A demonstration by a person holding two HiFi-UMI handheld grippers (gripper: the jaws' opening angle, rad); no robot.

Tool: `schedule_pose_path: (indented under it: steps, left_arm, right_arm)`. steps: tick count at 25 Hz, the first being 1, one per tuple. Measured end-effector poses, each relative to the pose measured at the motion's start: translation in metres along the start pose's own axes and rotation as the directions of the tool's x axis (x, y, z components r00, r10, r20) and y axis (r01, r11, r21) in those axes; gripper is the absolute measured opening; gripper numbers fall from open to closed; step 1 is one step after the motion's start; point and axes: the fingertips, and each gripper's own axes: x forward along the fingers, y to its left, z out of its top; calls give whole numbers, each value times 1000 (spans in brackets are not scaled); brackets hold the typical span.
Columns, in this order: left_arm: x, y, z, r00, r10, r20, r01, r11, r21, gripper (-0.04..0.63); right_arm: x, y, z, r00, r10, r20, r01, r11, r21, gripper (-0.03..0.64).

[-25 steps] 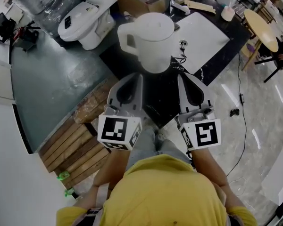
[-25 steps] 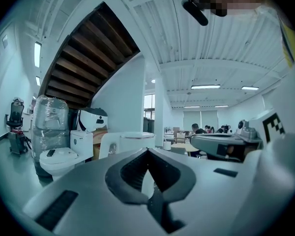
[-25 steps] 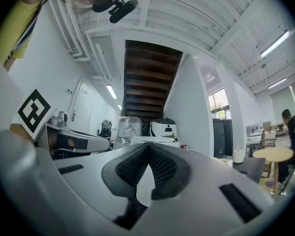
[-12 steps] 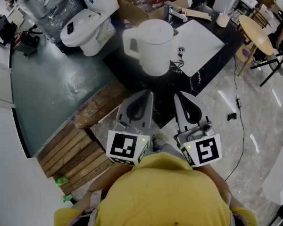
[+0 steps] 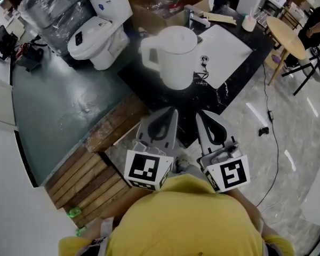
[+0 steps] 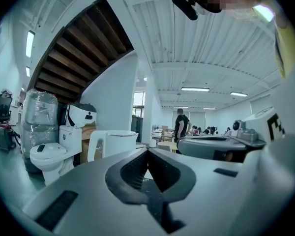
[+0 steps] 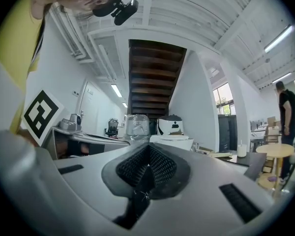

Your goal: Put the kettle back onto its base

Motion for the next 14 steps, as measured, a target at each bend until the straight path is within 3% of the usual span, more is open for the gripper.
schedule_pose_path:
  steps: [14]
  left_arm:
    - [-16, 12, -15, 999, -37, 10, 37, 999, 9, 9]
  right_arm:
    - [-1, 26, -13, 1000, -31, -1, 30, 998, -46, 9]
